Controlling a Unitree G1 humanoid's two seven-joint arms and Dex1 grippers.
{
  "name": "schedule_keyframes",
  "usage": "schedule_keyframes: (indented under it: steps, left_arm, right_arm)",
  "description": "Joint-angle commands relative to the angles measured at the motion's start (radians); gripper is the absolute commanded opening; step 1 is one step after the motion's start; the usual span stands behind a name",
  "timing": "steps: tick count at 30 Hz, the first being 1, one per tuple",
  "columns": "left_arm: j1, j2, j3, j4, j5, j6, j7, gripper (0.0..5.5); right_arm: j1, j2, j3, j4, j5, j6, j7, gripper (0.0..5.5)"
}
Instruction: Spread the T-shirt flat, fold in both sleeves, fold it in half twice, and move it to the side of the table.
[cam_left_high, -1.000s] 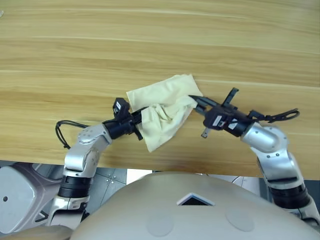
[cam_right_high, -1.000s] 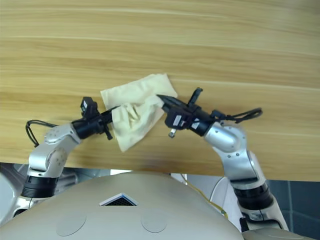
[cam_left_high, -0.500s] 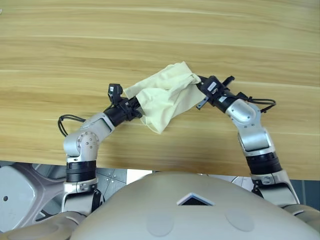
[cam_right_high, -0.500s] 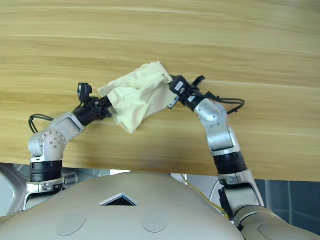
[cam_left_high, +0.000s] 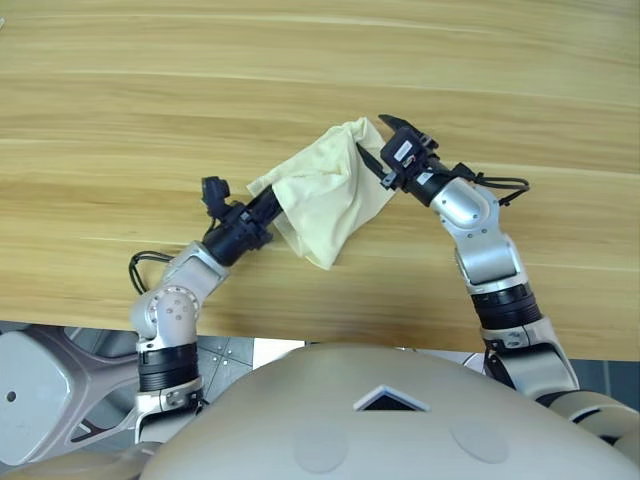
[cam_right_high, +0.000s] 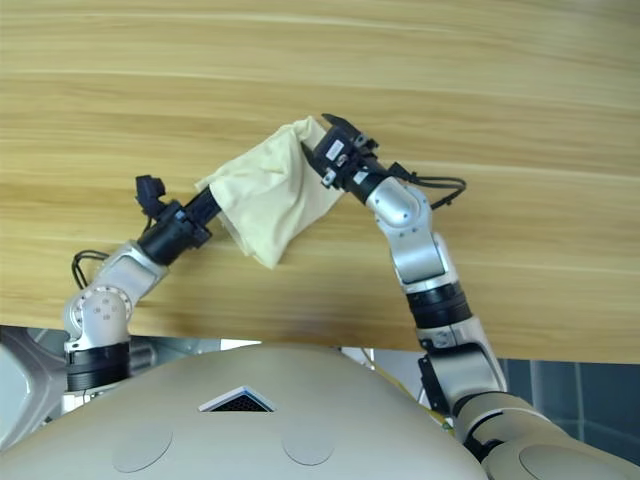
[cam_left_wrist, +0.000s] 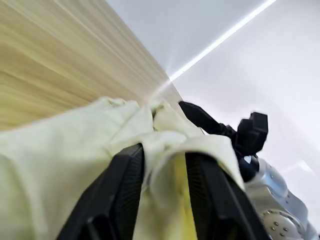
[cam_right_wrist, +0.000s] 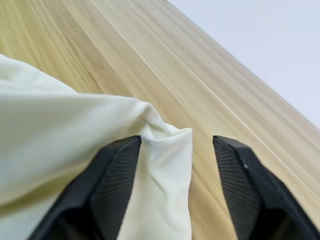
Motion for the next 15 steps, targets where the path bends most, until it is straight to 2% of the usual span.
schedule_keyframes:
  steps: [1, 4, 6, 10, 15]
  left_arm:
    - [-0.013, -0.009, 0.033, 0.034, -0.016, -0.006, 0.029, 2.17]
    - [-0.064, -0.002, 0.072, 0.105, -0.01, 0.011, 0.09, 2.66]
    - [-0.111, 0.005, 0.15, 0.16, -0.045, 0.009, 0.143, 2.99]
    - [-0.132, -0.015, 0.288, 0.202, -0.129, -0.038, 0.172, 2.99]
    - [-0.098, -0.062, 0.287, 0.137, -0.134, -0.111, 0.112, 2.99]
  right_arm:
    - [-0.017, 0.011, -0.019, 0.013, 0.014, -0.003, -0.02, 3.44]
    - [-0.019, 0.024, -0.025, 0.016, 0.01, -0.002, -0.045, 3.97]
    - [-0.009, 0.03, -0.034, 0.017, 0.019, -0.006, -0.052, 4.04]
    - [0.098, 0.014, -0.048, -0.08, 0.074, -0.017, -0.021, 4.04]
    - [0.273, -0.001, -0.027, -0.297, 0.131, 0.002, 0.006, 4.04]
